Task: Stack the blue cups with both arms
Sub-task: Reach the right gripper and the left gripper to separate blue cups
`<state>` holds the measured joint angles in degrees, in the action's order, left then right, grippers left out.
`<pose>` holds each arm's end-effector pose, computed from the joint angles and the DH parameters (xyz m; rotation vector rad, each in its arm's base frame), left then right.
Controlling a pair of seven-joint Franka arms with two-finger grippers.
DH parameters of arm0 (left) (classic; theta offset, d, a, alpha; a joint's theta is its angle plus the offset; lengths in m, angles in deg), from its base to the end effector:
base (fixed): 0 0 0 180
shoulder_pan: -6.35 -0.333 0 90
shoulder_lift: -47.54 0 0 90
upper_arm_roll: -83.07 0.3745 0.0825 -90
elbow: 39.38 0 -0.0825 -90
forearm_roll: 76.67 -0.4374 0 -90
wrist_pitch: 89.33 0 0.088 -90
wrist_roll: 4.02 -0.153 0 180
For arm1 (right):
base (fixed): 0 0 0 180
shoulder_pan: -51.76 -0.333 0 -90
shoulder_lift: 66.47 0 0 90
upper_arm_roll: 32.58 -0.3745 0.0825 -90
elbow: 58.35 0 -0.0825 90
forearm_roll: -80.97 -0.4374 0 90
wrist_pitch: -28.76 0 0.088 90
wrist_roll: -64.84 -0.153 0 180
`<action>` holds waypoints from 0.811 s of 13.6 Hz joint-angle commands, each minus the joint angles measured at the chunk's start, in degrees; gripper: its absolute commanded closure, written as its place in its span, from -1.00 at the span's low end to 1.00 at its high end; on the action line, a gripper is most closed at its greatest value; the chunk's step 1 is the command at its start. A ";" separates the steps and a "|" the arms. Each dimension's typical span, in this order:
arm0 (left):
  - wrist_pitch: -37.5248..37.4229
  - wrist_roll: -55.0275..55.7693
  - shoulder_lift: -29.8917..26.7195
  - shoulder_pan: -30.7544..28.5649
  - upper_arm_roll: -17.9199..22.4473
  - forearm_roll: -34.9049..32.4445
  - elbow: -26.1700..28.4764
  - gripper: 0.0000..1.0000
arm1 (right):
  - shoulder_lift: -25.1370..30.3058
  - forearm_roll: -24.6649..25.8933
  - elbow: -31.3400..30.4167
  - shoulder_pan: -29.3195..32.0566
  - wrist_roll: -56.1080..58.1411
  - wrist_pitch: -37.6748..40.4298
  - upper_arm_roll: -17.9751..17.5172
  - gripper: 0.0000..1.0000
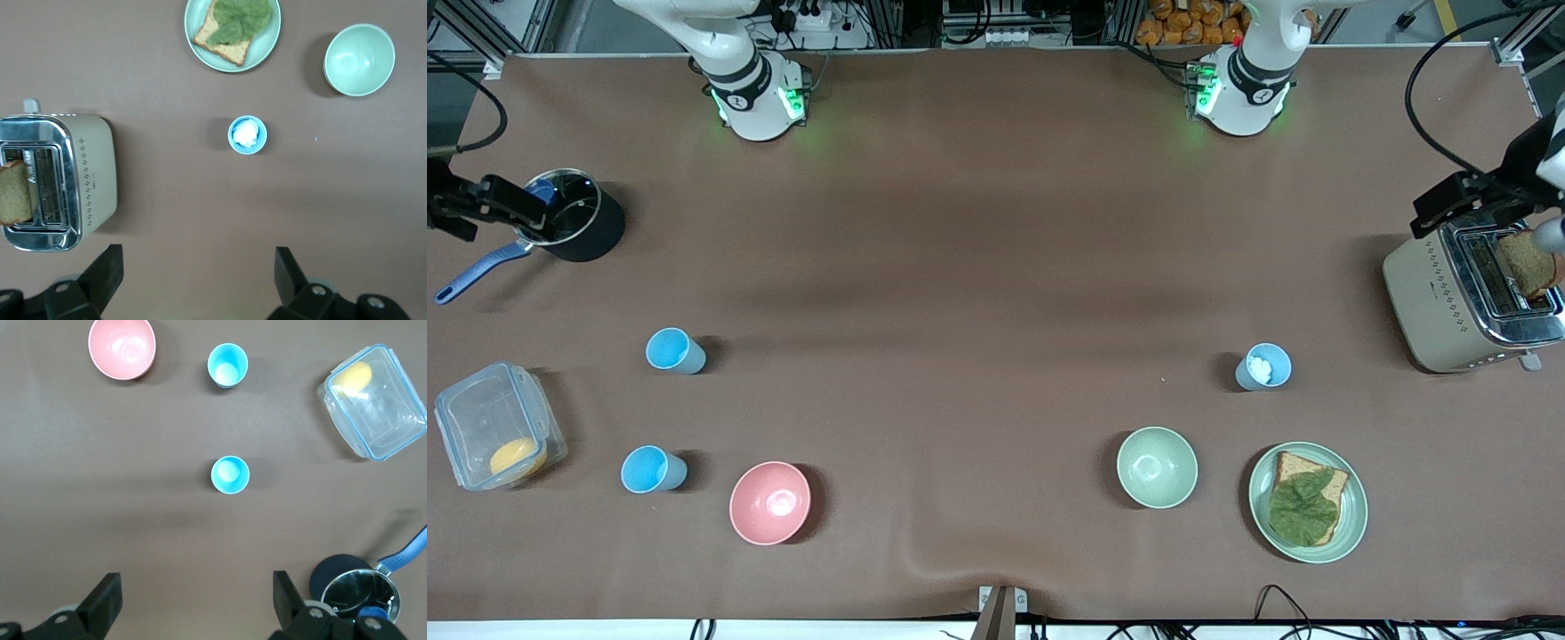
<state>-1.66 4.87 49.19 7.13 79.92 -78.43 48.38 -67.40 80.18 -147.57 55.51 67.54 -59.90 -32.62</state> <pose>0.6120 -0.0367 0.6365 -3.1060 -0.1357 0.0418 0.6090 -0.0374 0.6322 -3.1260 0.0273 0.0394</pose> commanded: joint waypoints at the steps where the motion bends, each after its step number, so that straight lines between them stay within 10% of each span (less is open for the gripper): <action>1: 3.98 -0.72 5.28 0.54 -0.45 -0.79 1.00 -1.00 | -3.81 1.14 0.80 -0.15 -0.41 -1.86 0.22 -1.00; 11: 22.37 -1.16 22.51 -2.45 -0.98 0.62 7.51 -1.00 | -16.29 1.06 -4.36 2.13 0.03 -9.48 0.65 -1.00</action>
<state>19.22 4.53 70.35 4.69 79.41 -78.41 55.21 -80.46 80.27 -150.20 56.72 67.50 -65.20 -31.50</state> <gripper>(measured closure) 0.000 0.000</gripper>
